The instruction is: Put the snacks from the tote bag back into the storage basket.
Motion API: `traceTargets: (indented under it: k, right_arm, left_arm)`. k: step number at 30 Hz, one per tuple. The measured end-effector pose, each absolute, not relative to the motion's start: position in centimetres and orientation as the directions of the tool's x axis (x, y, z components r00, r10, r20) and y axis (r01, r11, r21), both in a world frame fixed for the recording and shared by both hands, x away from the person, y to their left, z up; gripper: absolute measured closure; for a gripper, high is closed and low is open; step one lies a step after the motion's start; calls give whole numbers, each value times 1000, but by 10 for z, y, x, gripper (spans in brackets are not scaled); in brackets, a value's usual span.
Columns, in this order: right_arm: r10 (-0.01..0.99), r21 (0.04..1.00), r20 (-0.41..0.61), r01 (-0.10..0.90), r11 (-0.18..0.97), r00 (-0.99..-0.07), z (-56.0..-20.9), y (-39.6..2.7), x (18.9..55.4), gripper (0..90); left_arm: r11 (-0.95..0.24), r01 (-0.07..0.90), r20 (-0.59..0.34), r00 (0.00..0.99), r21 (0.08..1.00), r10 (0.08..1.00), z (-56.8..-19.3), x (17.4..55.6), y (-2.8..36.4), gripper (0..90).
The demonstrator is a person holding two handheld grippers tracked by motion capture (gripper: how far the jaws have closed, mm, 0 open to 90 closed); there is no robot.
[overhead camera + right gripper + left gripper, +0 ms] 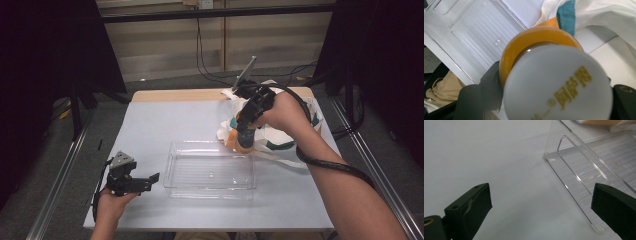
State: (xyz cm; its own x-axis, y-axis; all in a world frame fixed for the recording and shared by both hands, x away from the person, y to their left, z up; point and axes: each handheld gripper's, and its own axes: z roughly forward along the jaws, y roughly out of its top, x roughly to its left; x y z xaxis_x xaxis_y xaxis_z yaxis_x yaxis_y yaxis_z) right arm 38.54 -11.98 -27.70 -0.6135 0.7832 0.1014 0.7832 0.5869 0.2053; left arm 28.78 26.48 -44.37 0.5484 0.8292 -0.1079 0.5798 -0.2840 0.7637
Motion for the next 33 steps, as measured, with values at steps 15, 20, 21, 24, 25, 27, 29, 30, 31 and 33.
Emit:
traceTargets:
  k: [15,20,21,24,25,27,29,30,31,33]
  right_arm:
    - [782,204,99,782,589,-615,-278,-118,384,304]
    - [780,199,96,779,594,-619,-276,-116,382,304]
    - [777,201,97,777,597,-622,-276,-115,381,304]
    - [777,191,99,778,598,-621,-278,-114,381,303]
    - [776,191,100,778,599,-622,-279,-114,381,304]
    - [778,191,103,780,596,-620,-281,-114,381,303]
    - [773,191,107,776,602,-626,-283,-114,381,303]
    - [773,188,108,776,602,-626,-284,-113,381,303]
    - [772,188,106,775,603,-627,-284,-113,381,303]
    - [773,187,107,777,602,-625,-286,-112,380,303]
  left_arm:
    - [-282,580,-111,548,764,829,-444,288,264,28]
    - [-290,579,-107,555,762,825,-444,288,264,28]
    - [-291,579,-106,555,762,825,-444,288,264,28]
    - [-291,578,-103,554,763,826,-443,288,264,28]
    - [-289,579,-106,553,762,826,-443,288,264,28]
    - [-286,578,-110,554,764,825,-443,288,264,28]
    - [-286,579,-110,553,764,826,-443,288,264,28]
    - [-286,580,-108,551,763,827,-443,288,264,28]
    - [-287,580,-108,552,763,827,-444,288,264,28]
    - [-288,579,-107,553,763,826,-443,288,264,28]
